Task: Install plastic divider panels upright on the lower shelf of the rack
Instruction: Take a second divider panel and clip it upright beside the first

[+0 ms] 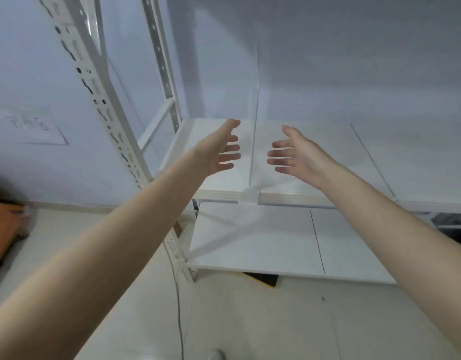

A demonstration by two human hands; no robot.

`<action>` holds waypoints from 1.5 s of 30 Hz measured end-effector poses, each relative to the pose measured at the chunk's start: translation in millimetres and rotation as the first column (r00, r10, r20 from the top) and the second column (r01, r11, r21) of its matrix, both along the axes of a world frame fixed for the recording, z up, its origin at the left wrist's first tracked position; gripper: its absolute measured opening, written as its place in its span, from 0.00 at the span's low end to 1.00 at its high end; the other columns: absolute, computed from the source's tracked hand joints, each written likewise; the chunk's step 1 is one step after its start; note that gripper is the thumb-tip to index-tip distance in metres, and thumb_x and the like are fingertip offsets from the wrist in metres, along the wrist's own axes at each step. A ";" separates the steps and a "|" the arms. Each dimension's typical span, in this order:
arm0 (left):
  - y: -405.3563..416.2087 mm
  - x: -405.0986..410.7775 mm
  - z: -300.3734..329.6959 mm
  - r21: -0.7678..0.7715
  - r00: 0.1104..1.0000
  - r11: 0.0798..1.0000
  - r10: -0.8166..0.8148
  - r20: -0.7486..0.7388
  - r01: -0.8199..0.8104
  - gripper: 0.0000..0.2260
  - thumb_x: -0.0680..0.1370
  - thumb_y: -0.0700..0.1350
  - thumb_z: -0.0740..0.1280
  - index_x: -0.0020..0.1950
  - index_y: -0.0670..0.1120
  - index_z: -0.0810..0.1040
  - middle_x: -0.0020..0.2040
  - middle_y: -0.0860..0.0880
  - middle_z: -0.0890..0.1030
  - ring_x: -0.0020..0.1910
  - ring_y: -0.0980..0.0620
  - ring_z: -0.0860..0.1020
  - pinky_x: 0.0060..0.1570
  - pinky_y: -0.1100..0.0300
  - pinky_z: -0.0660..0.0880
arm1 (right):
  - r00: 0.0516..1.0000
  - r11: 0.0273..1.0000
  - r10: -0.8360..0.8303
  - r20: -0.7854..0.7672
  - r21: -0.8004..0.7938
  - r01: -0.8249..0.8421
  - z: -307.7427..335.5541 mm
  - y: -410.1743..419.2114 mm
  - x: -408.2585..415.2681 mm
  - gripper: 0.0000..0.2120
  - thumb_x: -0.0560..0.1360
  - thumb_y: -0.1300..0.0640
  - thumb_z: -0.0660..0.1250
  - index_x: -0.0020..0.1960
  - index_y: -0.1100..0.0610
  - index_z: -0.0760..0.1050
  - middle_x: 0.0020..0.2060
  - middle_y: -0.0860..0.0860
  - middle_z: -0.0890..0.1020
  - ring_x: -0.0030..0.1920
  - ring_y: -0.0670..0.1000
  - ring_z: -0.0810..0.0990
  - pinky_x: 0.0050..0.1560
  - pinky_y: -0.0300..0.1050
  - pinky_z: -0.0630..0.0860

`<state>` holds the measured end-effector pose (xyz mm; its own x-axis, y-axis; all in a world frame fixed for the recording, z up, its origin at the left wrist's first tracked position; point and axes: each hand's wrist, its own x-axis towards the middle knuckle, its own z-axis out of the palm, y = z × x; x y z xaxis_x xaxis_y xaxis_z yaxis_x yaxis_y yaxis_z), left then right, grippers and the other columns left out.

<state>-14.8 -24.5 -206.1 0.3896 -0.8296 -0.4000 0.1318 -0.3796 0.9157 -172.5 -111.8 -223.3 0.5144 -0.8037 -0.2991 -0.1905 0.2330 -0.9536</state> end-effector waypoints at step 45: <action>29.1 11.8 222.5 -0.571 -0.354 0.621 0.780 0.516 0.536 0.14 0.67 0.29 0.70 0.46 0.45 0.83 0.42 0.50 0.85 0.33 0.45 0.80 0.32 0.56 0.72 | 0.768 -0.280 -0.626 -0.139 -0.878 -0.387 265.1 33.8 17.1 0.14 0.77 0.61 0.58 0.58 0.55 0.76 0.46 0.61 0.81 0.47 0.65 0.77 0.37 0.48 0.63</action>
